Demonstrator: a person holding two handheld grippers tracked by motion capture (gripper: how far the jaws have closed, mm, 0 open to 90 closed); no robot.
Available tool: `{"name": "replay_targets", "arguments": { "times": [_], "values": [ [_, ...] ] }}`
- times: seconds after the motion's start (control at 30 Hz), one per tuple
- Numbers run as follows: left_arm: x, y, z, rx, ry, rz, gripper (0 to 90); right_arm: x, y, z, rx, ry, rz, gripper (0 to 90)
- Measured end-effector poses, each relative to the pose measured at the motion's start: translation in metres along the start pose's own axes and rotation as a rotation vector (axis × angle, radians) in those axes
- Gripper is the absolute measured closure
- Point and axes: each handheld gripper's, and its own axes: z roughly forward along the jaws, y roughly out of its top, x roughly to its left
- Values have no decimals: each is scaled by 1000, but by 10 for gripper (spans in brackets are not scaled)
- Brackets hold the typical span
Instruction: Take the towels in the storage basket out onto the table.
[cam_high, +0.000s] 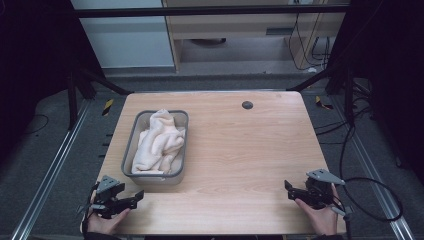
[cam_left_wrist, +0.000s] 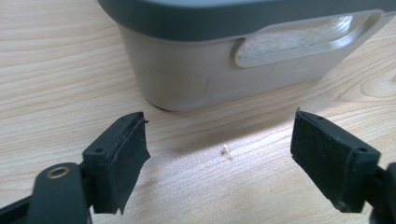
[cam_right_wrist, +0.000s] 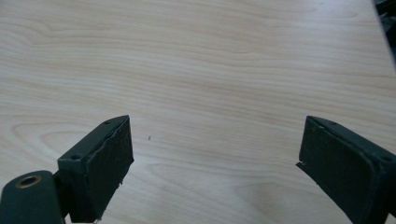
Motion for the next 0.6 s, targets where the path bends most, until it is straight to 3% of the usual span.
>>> {"name": "replay_targets", "arguments": {
  "times": [0.13,0.3,0.6],
  "values": [
    [2,4,-7,-29,9,-11,204,8,1,2,1,6,-43,76],
    [3,8,-16,-68,25,-12,210,13,1,3,8,6,-57,72],
    [5,15,-27,-99,20,-33,213,12,2,3,6,-1,-49,71]
  ]
}}
